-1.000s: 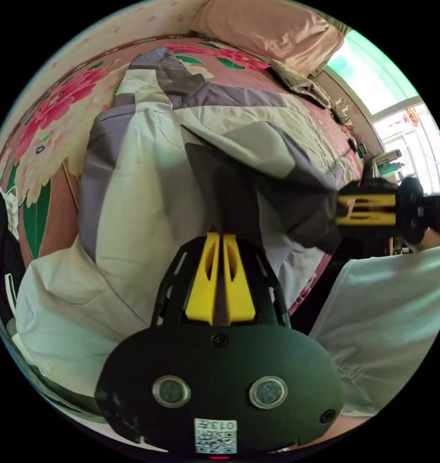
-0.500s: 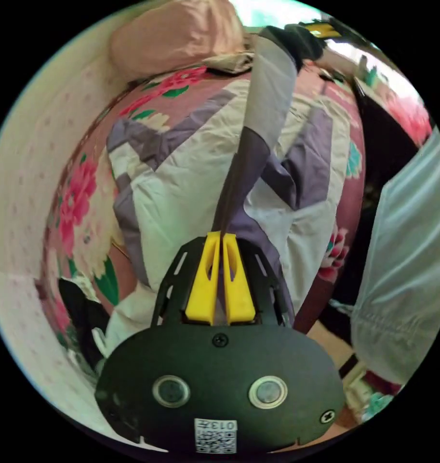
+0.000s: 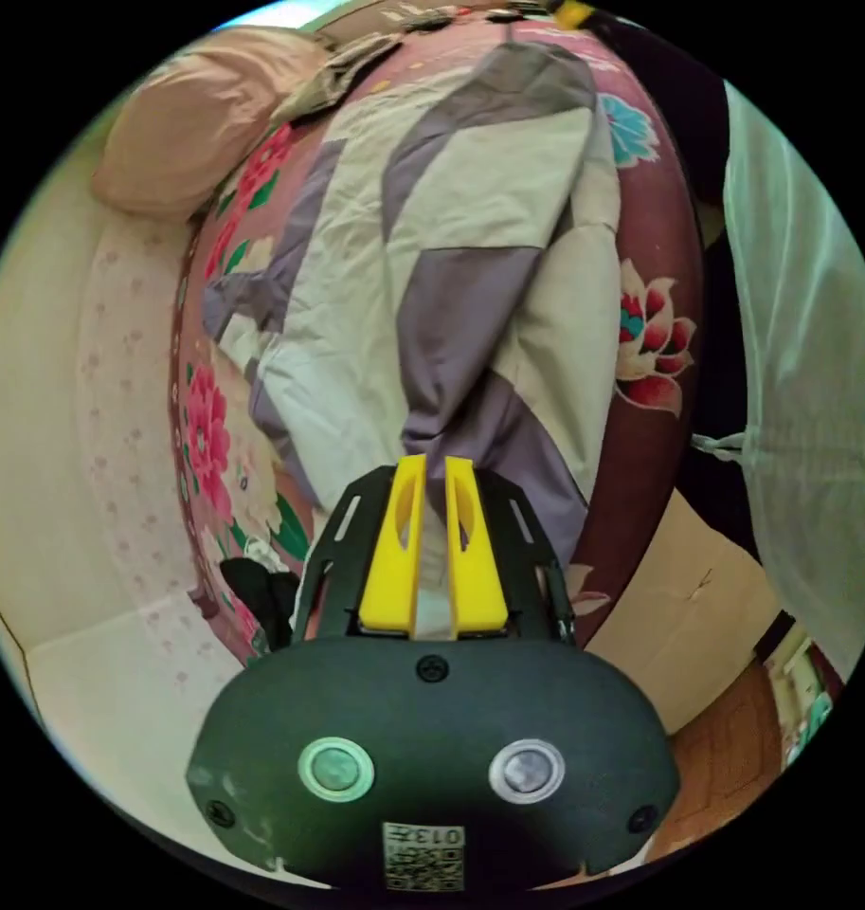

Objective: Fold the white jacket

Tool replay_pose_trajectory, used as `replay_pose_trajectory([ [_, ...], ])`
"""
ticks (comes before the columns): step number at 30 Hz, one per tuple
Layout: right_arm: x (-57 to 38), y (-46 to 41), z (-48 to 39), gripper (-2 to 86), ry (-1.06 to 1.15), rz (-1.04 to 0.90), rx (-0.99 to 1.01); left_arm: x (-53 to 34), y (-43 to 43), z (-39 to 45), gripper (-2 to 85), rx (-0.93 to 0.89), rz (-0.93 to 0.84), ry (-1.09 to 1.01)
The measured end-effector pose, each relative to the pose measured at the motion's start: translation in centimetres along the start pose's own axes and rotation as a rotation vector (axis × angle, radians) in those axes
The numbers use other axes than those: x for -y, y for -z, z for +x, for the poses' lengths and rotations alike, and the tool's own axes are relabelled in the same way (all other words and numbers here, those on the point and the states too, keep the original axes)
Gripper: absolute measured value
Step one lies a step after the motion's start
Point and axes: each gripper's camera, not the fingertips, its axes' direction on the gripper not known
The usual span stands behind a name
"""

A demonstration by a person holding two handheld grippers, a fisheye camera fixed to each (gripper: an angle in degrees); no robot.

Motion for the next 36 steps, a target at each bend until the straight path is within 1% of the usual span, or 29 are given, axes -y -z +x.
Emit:
replay_pose_trajectory([
  [1, -2.2, -0.8, 3.3, 2.0, -0.204, -0.04, 0.13, -1.4, 1.2, -1.0, 2.0, 0.002, -0.003, 0.069],
  [2, -4.4, -1.6, 6.7, 1.8, -0.389, -0.027, 0.409, -2.6, 2.3, -2.3, 1.2, -0.005, -0.003, 0.155],
  [3, -5.6, -1.9, 8.1, 1.7, -0.458, 0.03, 0.586, -3.0, 2.9, -3.1, 1.0, -0.018, 0.006, 0.204],
  [4, -7.8, -2.6, 10.5, 1.7, -0.593, 0.214, 0.898, -3.5, 4.0, -4.7, 0.5, -0.056, 0.046, 0.304],
  [5, -9.5, -3.8, 11.8, 1.8, -0.754, 0.344, 1.066, -3.5, 4.9, -6.2, 0.2, -0.115, 0.11, 0.399],
  [6, -10.1, -4.4, 12.1, 2.3, -0.816, 0.39, 1.103, -3.3, 5.1, -6.7, 0.2, -0.158, 0.152, 0.428],
  [7, -10.7, -5.5, 12.2, 3.1, -0.912, 0.449, 1.108, -2.2, 5.1, -7.4, 0.1, -0.234, 0.221, 0.457],
  [8, -10.7, -6.4, 11.9, 7.1, -0.951, 0.473, 1.085, -0.5, 4.6, -7.5, 0.1, -0.252, 0.227, 0.485],
  [9, -10.5, -6.9, 11.7, 9.1, -0.956, 0.471, 1.076, 0.4, 4.2, -7.4, 0.1, -0.247, 0.223, 0.488],
  [11, -9.0, -9.4, 11.0, 10.5, -0.934, 0.412, 1.097, 4.5, 2.5, -5.8, 0.5, -0.22, 0.206, 0.411],
  [12, -8.6, -9.9, 10.9, 10.3, -0.914, 0.406, 1.105, 5.4, 1.8, -5.4, 0.7, -0.218, 0.189, 0.398],
  [14, -6.9, -12.5, 10.3, 6.4, -0.851, 0.346, 1.144, 7.9, -1.5, -3.9, 1.6, -0.246, 0.108, 0.348],
  [16, -6.4, -13.2, 11.2, 4.7, -0.818, 0.364, 1.179, 8.5, -3.5, -3.6, 2.6, -0.283, 0.045, 0.343],
  [18, -6.1, -11.3, 12.8, 4.1, -0.746, 0.408, 1.06, 8.2, -3.2, -4.3, 5.1, -0.287, 0.042, 0.381],
  [20, -5.6, -8.0, 13.8, 4.1, -0.627, 0.452, 0.775, 6.8, -1.6, -5.4, 7.1, -0.235, 0.087, 0.498],
  [22, -5.1, -8.6, 13.8, 4.5, -0.611, 0.428, 0.682, 6.0, -2.1, -5.3, 7.1, -0.218, 0.085, 0.557],
  [23, -4.2, -10.9, 13.4, 5.0, -0.611, 0.347, 0.715, 6.3, -4.0, -4.8, 6.2, -0.27, 0.025, 0.542],
  [24, -3.7, -12.4, 12.9, 5.4, -0.601, 0.31, 0.756, 6.3, -4.7, -4.6, 5.5, -0.306, 0.013, 0.538],
  [25, -2.8, -15.1, 11.9, 6.3, -0.586, 0.264, 0.826, 5.8, -4.9, -4.8, 4.0, -0.327, 0.054, 0.552],
  [27, -2.5, -16.6, 11.5, 7.9, -0.572, 0.242, 0.849, 5.4, -4.8, -5.5, 1.6, -0.354, 0.02, 0.536],
  [28, -3.1, -15.7, 12.4, 8.7, -0.605, 0.268, 0.809, 4.5, -3.8, -6.1, 1.1, -0.297, 0.033, 0.56],
  [29, -4.3, -14.4, 13.6, 9.3, -0.655, 0.305, 0.748, 2.9, -2.3, -6.7, 0.7, -0.22, 0.087, 0.608],
  [30, -5.0, -13.7, 14.2, 9.5, -0.68, 0.319, 0.719, 2.1, -1.6, -7.0, 0.6, -0.19, 0.119, 0.63],
  [31, -6.3, -12.2, 15.1, 9.6, -0.719, 0.346, 0.652, 0.8, -0.6, -7.3, 0.4, -0.157, 0.169, 0.658],
  [32, -7.0, -10.4, 15.6, 9.5, -0.727, 0.382, 0.568, 0.2, -0.1, -7.5, 0.3, -0.144, 0.183, 0.663],
  [34, -6.3, -7.7, 15.0, 8.8, -0.679, 0.451, 0.488, 0.5, -0.2, -7.2, 0.2, -0.15, 0.188, 0.633],
  [35, -4.7, -6.3, 13.9, 8.3, -0.606, 0.507, 0.515, 1.3, -1.0, -6.7, 0.1, -0.154, 0.171, 0.594],
  [36, -3.7, -5.8, 13.2, 8.1, -0.573, 0.523, 0.542, 1.7, -1.5, -6.5, 0.1, -0.153, 0.157, 0.584],
])
